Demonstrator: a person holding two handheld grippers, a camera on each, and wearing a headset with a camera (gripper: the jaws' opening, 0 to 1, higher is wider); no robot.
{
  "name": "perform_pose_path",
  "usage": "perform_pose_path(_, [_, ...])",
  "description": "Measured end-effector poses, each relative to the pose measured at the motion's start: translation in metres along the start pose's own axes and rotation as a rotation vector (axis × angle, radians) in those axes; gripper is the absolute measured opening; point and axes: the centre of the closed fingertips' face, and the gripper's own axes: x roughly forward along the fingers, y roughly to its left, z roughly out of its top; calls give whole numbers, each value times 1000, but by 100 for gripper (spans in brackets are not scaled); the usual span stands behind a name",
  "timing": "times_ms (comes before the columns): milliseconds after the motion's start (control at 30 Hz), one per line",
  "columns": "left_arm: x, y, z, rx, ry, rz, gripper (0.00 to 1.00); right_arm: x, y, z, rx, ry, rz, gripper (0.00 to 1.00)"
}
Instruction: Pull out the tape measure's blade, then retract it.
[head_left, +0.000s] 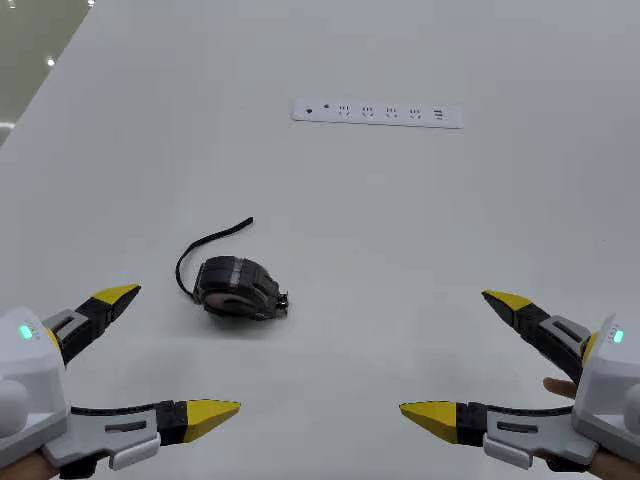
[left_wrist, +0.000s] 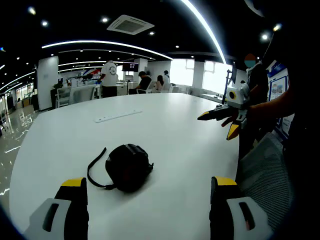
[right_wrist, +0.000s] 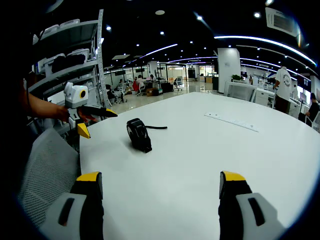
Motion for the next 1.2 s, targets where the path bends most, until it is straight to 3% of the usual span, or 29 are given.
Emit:
perform_pose_path(633, [-2,2,1,15,0,-4,100,-2,1,-1,-14,15,4,98])
perform_pose_path(1200, [6,4,-2,74,64,-44,96,-1,-5,-2,-54,50,36,95])
